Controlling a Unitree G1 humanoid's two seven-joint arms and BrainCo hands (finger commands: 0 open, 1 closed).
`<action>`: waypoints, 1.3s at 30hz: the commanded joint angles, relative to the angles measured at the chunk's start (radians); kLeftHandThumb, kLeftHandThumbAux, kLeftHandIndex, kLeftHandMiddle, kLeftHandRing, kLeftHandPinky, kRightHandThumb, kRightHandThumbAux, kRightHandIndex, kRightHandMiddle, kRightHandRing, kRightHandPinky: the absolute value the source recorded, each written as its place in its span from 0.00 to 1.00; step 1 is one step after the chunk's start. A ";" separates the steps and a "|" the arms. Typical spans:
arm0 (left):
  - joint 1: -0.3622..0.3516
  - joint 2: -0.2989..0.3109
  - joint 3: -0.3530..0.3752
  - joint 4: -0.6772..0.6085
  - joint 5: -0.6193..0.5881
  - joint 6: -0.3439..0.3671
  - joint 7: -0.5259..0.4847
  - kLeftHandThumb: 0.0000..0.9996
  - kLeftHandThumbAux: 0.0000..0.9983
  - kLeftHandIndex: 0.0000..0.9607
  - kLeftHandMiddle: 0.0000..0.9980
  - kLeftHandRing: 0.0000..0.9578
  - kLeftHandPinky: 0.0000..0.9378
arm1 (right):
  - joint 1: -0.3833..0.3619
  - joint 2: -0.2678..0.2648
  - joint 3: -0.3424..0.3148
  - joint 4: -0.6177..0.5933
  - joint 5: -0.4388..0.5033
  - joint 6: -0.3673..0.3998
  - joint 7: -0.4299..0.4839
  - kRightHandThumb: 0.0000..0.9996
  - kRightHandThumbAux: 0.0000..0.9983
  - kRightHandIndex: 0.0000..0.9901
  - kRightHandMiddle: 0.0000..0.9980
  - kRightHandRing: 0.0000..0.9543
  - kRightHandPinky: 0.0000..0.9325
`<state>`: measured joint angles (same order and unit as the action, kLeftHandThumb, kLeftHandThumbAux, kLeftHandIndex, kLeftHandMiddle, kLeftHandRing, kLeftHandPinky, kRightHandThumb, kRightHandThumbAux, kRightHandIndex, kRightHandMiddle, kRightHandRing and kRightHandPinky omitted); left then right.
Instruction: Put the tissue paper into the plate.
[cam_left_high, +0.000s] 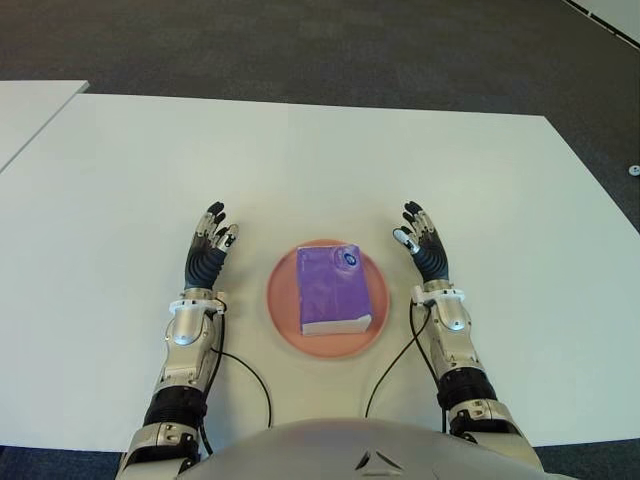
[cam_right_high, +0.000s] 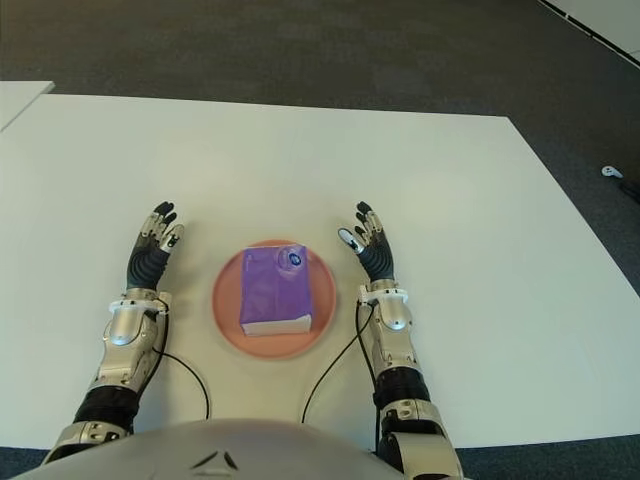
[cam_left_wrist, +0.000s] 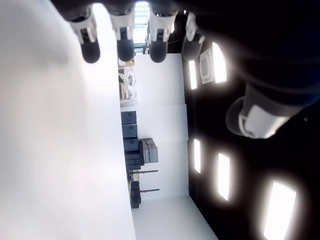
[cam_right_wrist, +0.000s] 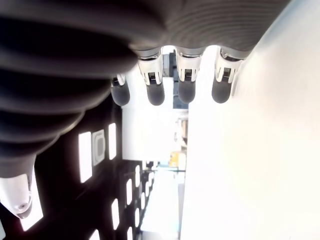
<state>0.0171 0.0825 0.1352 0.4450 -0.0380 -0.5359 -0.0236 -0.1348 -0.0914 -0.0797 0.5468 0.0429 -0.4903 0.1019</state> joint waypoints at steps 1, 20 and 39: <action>0.016 -0.009 -0.004 0.029 -0.006 0.033 -0.005 0.00 0.49 0.00 0.00 0.00 0.00 | 0.015 0.003 -0.006 0.060 0.011 0.022 0.011 0.00 0.53 0.00 0.00 0.00 0.00; 0.010 -0.004 -0.003 0.037 -0.004 0.026 -0.004 0.00 0.49 0.00 0.00 0.00 0.00 | -0.004 0.024 -0.029 0.120 0.026 0.049 0.003 0.00 0.55 0.00 0.00 0.00 0.00; 0.009 -0.001 -0.002 0.035 0.000 0.028 -0.002 0.00 0.48 0.00 0.00 0.00 0.00 | 0.004 0.026 -0.023 0.122 0.027 0.030 0.013 0.00 0.54 0.00 0.00 0.00 0.00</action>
<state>0.0126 0.0832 0.1354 0.4513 -0.0402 -0.5335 -0.0238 -0.1792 -0.0793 -0.1048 0.6203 0.0644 -0.4892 0.1086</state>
